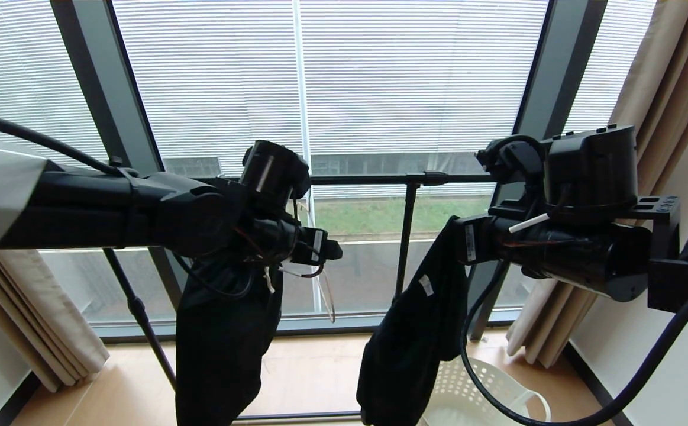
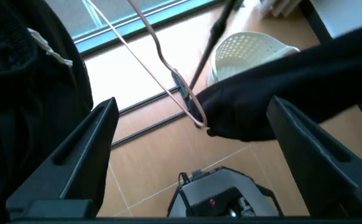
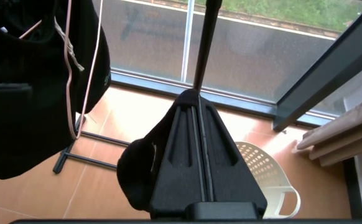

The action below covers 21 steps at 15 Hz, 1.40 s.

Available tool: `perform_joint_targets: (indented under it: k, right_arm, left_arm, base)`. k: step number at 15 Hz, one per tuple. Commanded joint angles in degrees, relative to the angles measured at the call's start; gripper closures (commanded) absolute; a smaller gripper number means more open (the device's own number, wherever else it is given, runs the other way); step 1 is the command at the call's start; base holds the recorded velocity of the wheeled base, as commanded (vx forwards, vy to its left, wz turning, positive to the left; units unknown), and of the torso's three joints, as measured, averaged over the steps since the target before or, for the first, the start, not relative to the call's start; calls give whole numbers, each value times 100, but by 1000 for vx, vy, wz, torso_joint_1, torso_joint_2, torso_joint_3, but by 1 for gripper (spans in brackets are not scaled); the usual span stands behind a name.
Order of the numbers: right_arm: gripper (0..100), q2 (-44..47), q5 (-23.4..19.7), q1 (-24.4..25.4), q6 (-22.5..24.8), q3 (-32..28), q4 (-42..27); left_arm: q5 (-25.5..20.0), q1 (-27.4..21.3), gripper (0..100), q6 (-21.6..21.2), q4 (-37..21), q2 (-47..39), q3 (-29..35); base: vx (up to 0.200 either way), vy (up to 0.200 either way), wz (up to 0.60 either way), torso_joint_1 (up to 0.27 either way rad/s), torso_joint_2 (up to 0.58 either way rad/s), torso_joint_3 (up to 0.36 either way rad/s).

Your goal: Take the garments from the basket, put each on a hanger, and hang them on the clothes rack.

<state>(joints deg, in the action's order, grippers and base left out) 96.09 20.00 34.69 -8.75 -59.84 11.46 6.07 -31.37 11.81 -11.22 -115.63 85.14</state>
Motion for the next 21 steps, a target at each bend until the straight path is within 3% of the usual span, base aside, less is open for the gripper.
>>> perform_joint_targets:
  k: [1, 7, 18, 19, 21]
  right_arm:
    - [100, 77, 3, -7, -4, -1, 49]
    - [100, 112, 3, -24, -4, 8, 85]
    - [100, 200, -5, -59, -4, 52, 93]
    - [100, 209, 3, -59, -4, 52, 93]
    - [100, 209, -5, -59, -4, 52, 93]
  left_arm:
    - [114, 60, 0, 163, -30, -716, 486]
    - [632, 148, 0, 216, -3, -1419, 969]
    - [632, 394, 0, 260, 5, -2131, 1523]
    - [623, 403, 100, 269, 5, -2131, 1532]
    - [623, 421, 100, 269, 5, -2113, 1541]
  base:
    - [0, 0, 0, 0, 0, 0]
    - [0, 0, 0, 0, 0, 0]
    - [0, 0, 0, 0, 0, 0]
    - [0, 0, 0, 0, 0, 0]
    - [0, 0, 0, 0, 0, 0]
